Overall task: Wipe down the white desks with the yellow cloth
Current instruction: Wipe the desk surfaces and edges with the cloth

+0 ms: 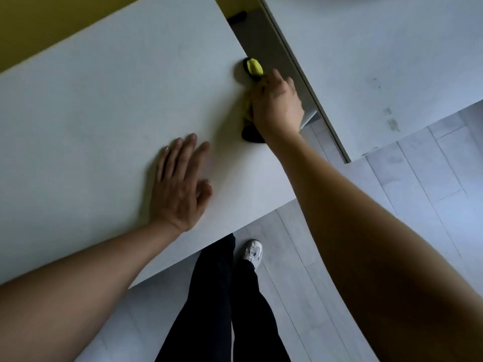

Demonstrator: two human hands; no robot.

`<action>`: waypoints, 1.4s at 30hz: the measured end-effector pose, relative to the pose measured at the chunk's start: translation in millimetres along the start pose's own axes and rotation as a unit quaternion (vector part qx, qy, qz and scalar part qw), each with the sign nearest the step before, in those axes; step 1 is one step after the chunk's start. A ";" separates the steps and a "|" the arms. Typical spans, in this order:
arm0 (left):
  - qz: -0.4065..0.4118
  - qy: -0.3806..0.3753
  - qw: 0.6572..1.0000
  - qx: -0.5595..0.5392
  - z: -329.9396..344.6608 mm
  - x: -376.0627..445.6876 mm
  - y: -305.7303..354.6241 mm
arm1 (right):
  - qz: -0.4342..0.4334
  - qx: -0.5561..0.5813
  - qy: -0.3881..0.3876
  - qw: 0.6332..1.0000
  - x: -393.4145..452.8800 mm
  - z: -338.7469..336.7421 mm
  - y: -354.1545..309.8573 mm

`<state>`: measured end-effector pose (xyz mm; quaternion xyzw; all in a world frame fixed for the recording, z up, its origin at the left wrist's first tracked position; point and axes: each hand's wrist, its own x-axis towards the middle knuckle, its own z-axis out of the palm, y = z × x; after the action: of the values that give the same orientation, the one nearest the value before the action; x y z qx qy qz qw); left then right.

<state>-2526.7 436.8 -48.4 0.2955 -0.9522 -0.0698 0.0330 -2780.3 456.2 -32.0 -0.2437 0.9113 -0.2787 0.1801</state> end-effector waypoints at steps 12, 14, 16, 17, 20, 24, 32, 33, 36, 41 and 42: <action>-0.005 0.010 1.000 -0.008 0.6 2.6 -0.1 | 0.026 -0.077 0.046 0.996 -74.2 -21.0 47.3; -0.003 0.016 1.000 -0.009 1.4 2.2 -0.8 | 0.015 -0.081 0.042 0.996 -37.4 -5.5 19.4; -0.001 0.021 1.000 -0.009 2.4 2.2 -1.2 | 0.004 -0.078 0.027 0.997 4.5 9.4 -11.6; -0.001 0.020 1.000 -0.008 2.5 2.4 -1.4 | -0.004 -0.070 0.020 0.997 23.0 15.3 -27.0; 0.001 0.012 1.000 0.001 3.4 3.2 -1.7 | -0.025 -0.048 0.013 0.998 55.5 26.3 -56.0; 0.006 0.015 1.000 0.000 4.3 1.3 -3.0 | -0.022 -0.033 0.017 0.999 44.0 21.5 -42.8; 0.006 0.036 0.999 -0.024 3.8 -0.2 -1.3 | 0.052 -0.081 0.058 0.994 -91.3 -22.6 55.3; 0.008 0.038 0.999 -0.025 3.4 -0.5 -0.8 | 0.072 -0.089 0.065 0.991 -107.3 -25.7 63.8; 0.008 0.035 0.999 -0.027 2.2 -1.2 -1.2 | 0.149 -0.068 0.115 0.980 -136.7 -23.4 70.8; 0.015 0.021 0.999 -0.034 2.1 -2.0 -3.2 | 0.303 0.075 0.226 0.923 -134.0 -4.5 47.7; 0.014 0.016 0.999 -0.036 1.9 -2.5 -3.9 | 0.323 0.085 0.240 0.911 -132.7 -1.6 44.1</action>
<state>-2522.6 435.3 -50.8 0.2821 -0.9524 -0.0984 0.0601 -2687.9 561.1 -31.5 0.1543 0.9288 -0.3323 0.0559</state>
